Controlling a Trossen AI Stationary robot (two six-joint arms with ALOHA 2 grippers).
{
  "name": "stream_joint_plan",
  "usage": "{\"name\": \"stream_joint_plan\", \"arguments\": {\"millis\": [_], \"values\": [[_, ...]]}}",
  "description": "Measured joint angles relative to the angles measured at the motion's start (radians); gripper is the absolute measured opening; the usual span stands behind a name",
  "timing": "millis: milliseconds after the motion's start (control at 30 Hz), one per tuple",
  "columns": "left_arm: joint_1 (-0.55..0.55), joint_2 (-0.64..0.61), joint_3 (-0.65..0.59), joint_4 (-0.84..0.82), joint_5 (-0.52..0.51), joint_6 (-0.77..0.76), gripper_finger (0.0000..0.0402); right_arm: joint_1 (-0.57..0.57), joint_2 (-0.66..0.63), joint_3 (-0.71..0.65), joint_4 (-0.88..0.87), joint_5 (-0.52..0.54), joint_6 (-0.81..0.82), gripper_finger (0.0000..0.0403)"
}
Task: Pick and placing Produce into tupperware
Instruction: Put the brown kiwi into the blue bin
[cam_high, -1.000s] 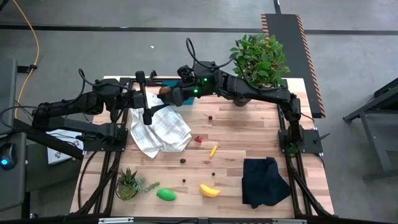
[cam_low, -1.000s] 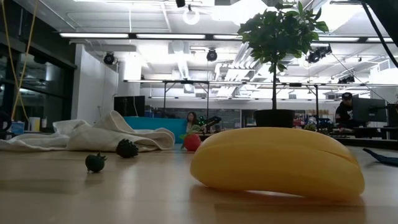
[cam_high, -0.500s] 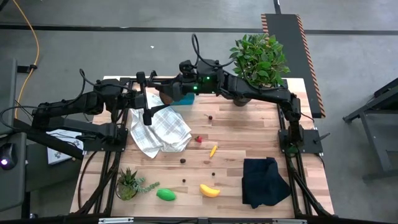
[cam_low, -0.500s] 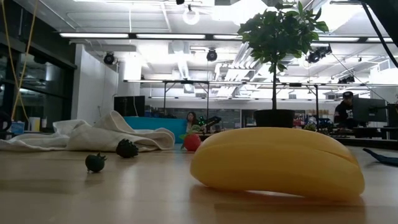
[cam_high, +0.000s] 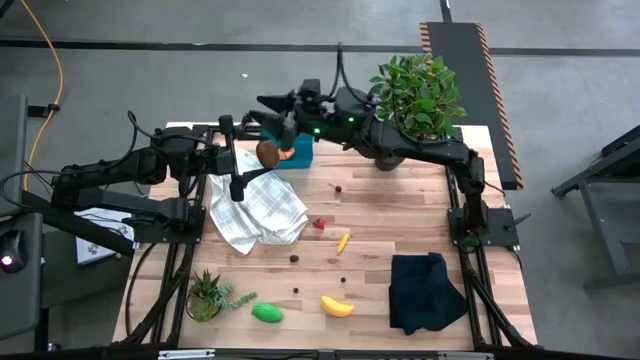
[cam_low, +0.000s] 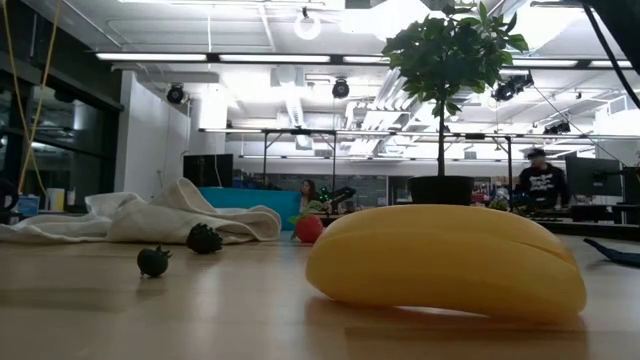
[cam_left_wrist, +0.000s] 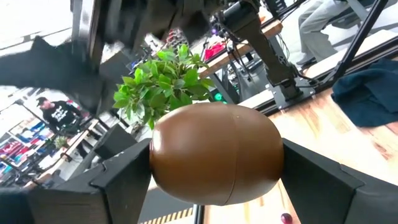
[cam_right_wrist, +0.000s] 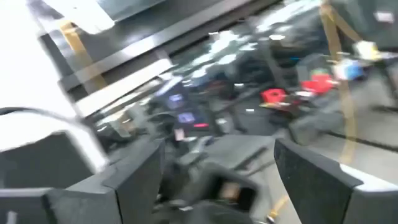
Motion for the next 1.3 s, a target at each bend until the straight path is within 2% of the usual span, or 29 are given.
{"name": "stream_joint_plan", "arguments": {"millis": [133, 233, 333, 400, 500, 633, 767, 933, 1067, 1300], "values": [[0.0, 0.0, 0.0, -0.001, -0.02, -0.001, 0.0307, 0.008, -0.048, 0.0, -0.019, -0.228, 0.023, 0.0293], [0.0, 0.0, 0.0, -0.001, -0.022, -0.001, 0.0307, 0.02, -0.087, 0.0, -0.109, -0.406, 0.077, 0.0293], [0.0, 0.0, 0.0, -0.002, -0.022, -0.006, 0.0308, 0.044, -0.124, 0.0, -0.266, -0.496, 0.123, 0.0293], [0.0, 0.0, 0.0, -0.001, -0.022, -0.016, 0.0308, 0.066, -0.156, 0.0, -0.412, -0.504, 0.134, 0.0293], [0.0, 0.0, 0.0, -0.003, -0.022, -0.031, 0.0308, 0.104, -0.196, 0.001, -0.689, -0.384, 0.13, 0.0293], [0.0, 0.0, 0.0, -0.008, -0.038, -0.063, 0.0308, 0.158, -0.217, -0.001, -0.988, -0.127, 0.116, 0.0293], [0.001, -0.001, 0.0, -0.035, -0.059, -0.08, 0.0308, 0.219, -0.244, 0.0, -1.143, 0.11, 0.135, 0.0293], [0.001, -0.005, 0.001, -0.068, -0.109, -0.149, 0.0308, 0.281, -0.264, 0.0, -1.293, 0.334, 0.214, 0.0293], [0.001, -0.003, 0.056, -0.197, -0.125, -0.245, 0.0308, 0.317, -0.275, 0.0, -1.415, 0.418, 0.286, 0.0293], [0.001, 0.022, 0.164, -0.429, -0.136, -0.291, 0.0308, 0.343, -0.275, 0.0, -1.457, 0.433, 0.312, 0.0293]]}}
